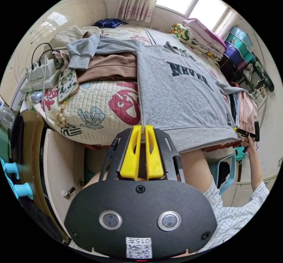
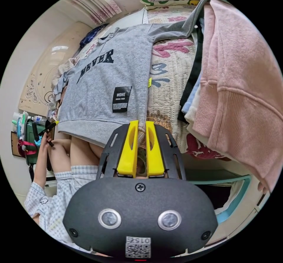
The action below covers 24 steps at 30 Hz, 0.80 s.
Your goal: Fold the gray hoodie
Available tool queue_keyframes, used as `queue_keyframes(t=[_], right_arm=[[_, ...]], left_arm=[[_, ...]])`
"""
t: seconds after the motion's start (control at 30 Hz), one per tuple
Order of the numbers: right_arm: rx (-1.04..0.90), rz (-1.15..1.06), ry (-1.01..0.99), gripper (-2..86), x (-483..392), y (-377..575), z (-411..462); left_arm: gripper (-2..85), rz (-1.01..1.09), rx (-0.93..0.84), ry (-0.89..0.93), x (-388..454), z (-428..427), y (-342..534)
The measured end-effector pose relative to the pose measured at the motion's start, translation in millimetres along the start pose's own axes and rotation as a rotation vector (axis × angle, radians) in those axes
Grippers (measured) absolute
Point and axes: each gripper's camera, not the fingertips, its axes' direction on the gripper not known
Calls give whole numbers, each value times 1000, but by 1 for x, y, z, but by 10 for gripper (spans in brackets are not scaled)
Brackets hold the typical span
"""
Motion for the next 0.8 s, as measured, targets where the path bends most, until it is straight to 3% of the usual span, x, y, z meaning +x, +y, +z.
queue_keyframes(t=[0.17,0.4,0.5,0.6,0.8], right_arm=[[3,-3,67,53,-10,2,22],[-21,-219,446,56,-73,4,72],[-60,-272,507,56,-82,0,88],[-105,-298,549,56,-88,-7,101],[-193,-306,570,55,-88,-28,124]], left_arm=[[16,34,-61,-104,23,24,-2],[27,54,-147,-155,50,57,-21],[76,-17,-164,-128,43,61,-33],[104,-101,-50,-78,25,37,-41],[119,-45,31,23,26,16,-75]])
